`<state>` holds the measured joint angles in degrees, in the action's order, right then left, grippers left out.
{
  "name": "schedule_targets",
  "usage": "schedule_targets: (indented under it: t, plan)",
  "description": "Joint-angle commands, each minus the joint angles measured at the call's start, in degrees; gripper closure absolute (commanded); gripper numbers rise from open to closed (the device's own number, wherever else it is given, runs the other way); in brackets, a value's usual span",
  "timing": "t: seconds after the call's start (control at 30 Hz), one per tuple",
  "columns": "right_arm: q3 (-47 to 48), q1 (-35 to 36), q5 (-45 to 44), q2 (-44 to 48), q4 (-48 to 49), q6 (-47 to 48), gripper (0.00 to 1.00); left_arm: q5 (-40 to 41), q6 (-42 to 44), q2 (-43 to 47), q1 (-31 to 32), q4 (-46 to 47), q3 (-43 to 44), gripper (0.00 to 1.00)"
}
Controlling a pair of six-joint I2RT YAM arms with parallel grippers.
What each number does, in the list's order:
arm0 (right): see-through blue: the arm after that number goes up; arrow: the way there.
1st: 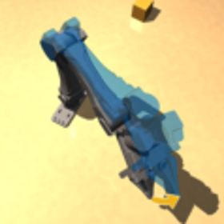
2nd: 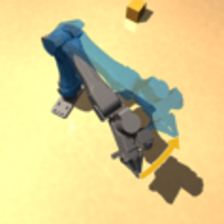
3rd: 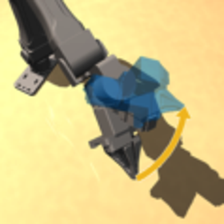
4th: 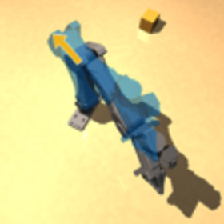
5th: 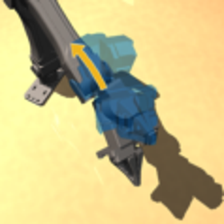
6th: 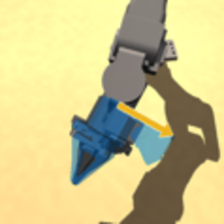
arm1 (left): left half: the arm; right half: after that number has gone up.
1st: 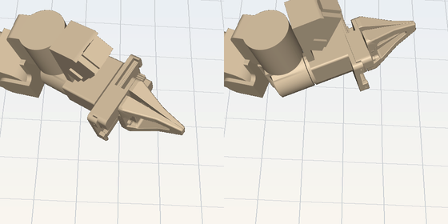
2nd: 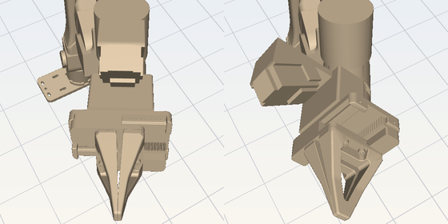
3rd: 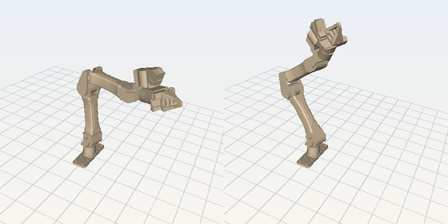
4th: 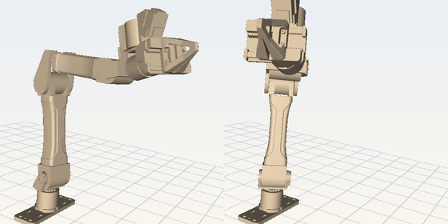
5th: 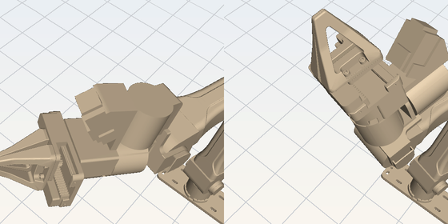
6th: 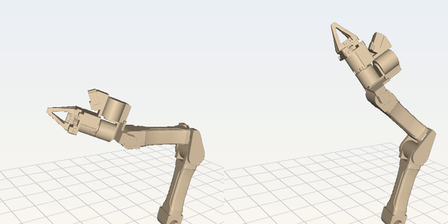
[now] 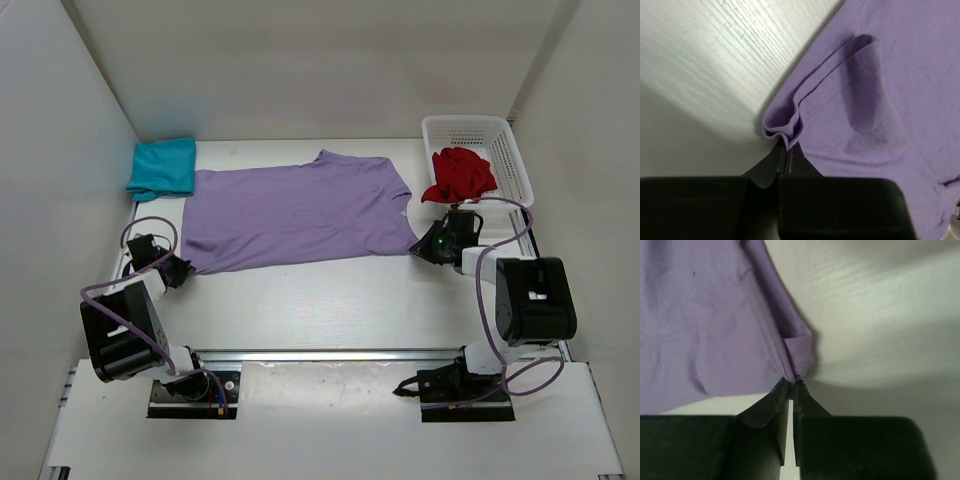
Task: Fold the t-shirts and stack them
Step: Fold the flattened tshirt in 1/3 of the way
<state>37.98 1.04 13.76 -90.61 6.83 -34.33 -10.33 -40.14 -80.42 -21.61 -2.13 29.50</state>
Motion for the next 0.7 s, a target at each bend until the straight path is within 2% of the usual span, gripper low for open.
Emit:
schedule_targets:
  t: [0.0,0.2,0.27,0.37,0.47,0.63,0.67]
  plan:
    - [-3.7,0.0,-1.6,6.2,1.6,-1.4,1.00,1.0,-0.8,-0.9,0.6,1.3,1.1,1.00]
    - [-17.8,-3.2,0.1,22.5,-0.4,-4.2,1.00,-1.0,-0.5,4.0,-1.9,-3.6,0.8,1.00]
    - [-21.7,-4.2,1.3,32.1,-1.7,-5.9,1.00,-3.1,-1.1,6.5,-3.8,-4.9,-2.0,1.00]
    - [-25.0,-6.4,3.3,43.2,-9.4,-6.3,1.00,-4.2,-0.2,11.8,-4.9,-8.8,-3.6,1.00]
    - [-25.7,-6.2,3.6,51.2,-17.7,-6.3,1.00,-1.1,2.2,18.2,-3.3,-16.1,-3.2,1.00]
    - [-23.3,-1.7,0.1,56.6,-27.5,-5.1,1.00,13.1,6.4,26.4,1.6,-28.8,-1.3,1.00]
    - [-22.0,-1.4,-3.0,57.5,-30.4,-4.1,1.00,15.5,5.4,26.8,2.3,-30.8,-0.6,0.95]
